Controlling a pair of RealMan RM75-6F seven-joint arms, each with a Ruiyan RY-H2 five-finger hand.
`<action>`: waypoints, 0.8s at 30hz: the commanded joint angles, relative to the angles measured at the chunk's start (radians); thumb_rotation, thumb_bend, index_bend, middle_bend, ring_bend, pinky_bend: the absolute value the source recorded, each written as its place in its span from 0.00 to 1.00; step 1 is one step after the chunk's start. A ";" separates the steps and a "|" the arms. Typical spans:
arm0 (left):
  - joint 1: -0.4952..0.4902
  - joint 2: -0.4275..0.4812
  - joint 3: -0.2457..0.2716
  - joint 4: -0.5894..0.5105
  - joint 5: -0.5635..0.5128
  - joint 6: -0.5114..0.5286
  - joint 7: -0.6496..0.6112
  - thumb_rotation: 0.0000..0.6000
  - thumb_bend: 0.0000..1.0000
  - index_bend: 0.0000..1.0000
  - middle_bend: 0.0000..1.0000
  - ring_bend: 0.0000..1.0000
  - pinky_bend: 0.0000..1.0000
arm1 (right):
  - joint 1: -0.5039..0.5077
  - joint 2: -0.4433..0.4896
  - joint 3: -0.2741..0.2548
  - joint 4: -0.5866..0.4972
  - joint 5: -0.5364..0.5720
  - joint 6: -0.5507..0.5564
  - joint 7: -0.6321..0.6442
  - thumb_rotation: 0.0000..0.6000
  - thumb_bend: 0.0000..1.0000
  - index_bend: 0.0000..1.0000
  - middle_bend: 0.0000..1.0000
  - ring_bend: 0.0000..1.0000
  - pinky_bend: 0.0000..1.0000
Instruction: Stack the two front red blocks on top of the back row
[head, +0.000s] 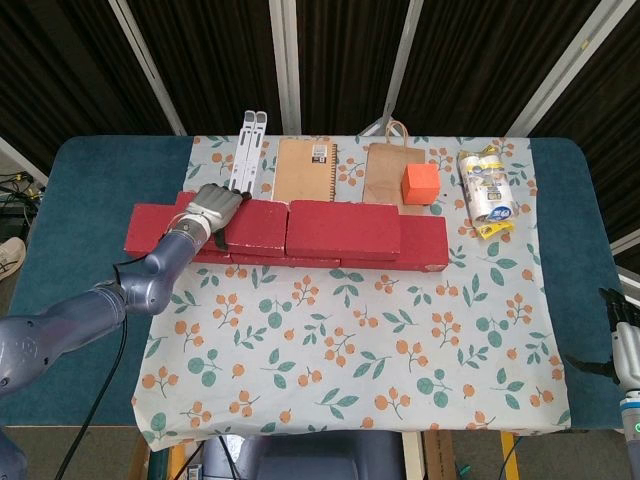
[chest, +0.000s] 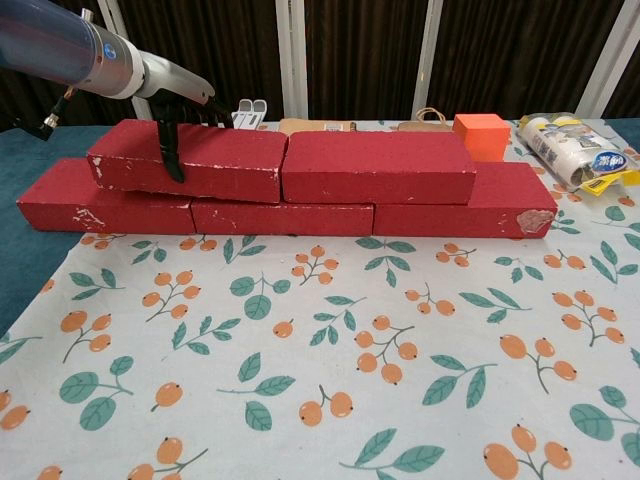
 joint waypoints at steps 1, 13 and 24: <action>-0.008 -0.004 0.011 -0.005 -0.017 0.010 0.008 1.00 0.02 0.14 0.22 0.17 0.17 | -0.001 0.001 0.000 0.000 0.000 0.001 0.002 1.00 0.00 0.00 0.01 0.00 0.00; -0.040 -0.025 0.046 -0.018 -0.106 0.058 0.056 1.00 0.02 0.13 0.21 0.17 0.17 | -0.002 0.003 0.000 0.002 -0.002 -0.001 0.009 1.00 0.00 0.00 0.01 0.00 0.00; -0.043 -0.048 0.043 -0.011 -0.164 0.095 0.098 1.00 0.02 0.13 0.21 0.17 0.17 | 0.000 0.003 0.000 0.003 0.002 -0.008 0.007 1.00 0.00 0.00 0.01 0.00 0.00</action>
